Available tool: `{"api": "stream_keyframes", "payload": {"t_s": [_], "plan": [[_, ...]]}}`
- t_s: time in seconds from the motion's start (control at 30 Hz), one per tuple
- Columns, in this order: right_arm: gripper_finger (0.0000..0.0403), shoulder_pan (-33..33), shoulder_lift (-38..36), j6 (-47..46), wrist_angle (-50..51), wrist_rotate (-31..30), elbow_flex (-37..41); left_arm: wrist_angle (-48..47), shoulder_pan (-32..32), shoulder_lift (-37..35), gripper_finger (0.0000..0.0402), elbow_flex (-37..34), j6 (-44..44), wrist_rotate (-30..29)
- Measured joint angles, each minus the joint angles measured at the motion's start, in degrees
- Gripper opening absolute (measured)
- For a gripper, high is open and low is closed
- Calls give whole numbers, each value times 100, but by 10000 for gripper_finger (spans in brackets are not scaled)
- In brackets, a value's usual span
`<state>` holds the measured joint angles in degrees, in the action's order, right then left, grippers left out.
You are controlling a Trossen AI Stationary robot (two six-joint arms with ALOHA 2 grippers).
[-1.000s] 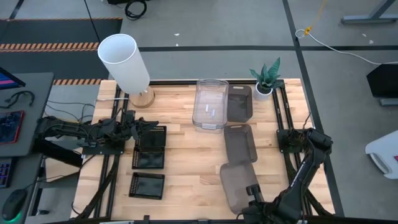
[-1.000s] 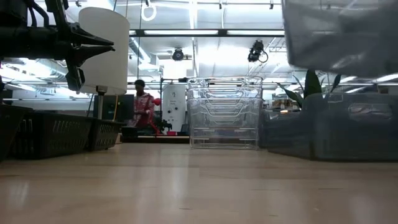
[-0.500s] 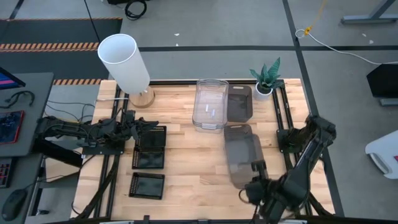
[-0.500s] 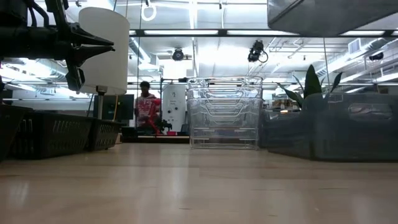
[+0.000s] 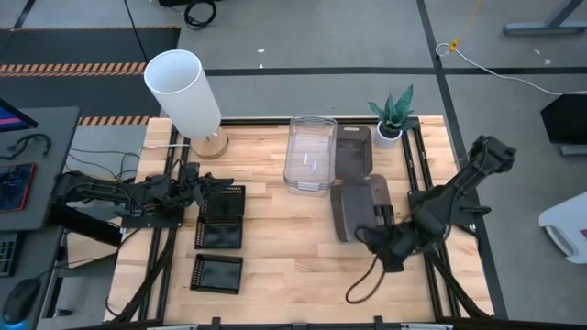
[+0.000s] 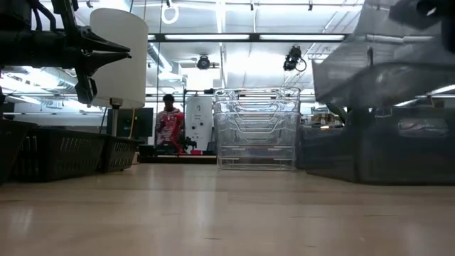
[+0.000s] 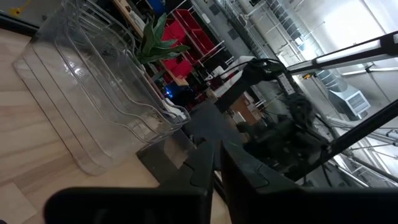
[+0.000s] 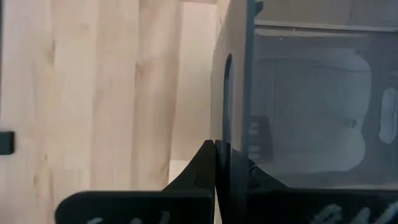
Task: Stack baskets by color
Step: Stack the bottom black bin on top of the middle black bin
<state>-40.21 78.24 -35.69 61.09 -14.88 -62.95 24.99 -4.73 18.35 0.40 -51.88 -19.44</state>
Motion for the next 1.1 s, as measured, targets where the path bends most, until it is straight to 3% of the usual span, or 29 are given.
{"api": "stream_keyframes", "payload": {"t_s": [0.4,0.87,1.1], "plan": [[9,722,139,480,-1003,747,636,6,-2,2,28,0,-2,0],[100,739,127,-58,-1171,1087,742,1,-2,1,29,0,-1,0],[116,739,127,-318,-1169,1481,740,2,0,0,33,0,-2,0]]}}
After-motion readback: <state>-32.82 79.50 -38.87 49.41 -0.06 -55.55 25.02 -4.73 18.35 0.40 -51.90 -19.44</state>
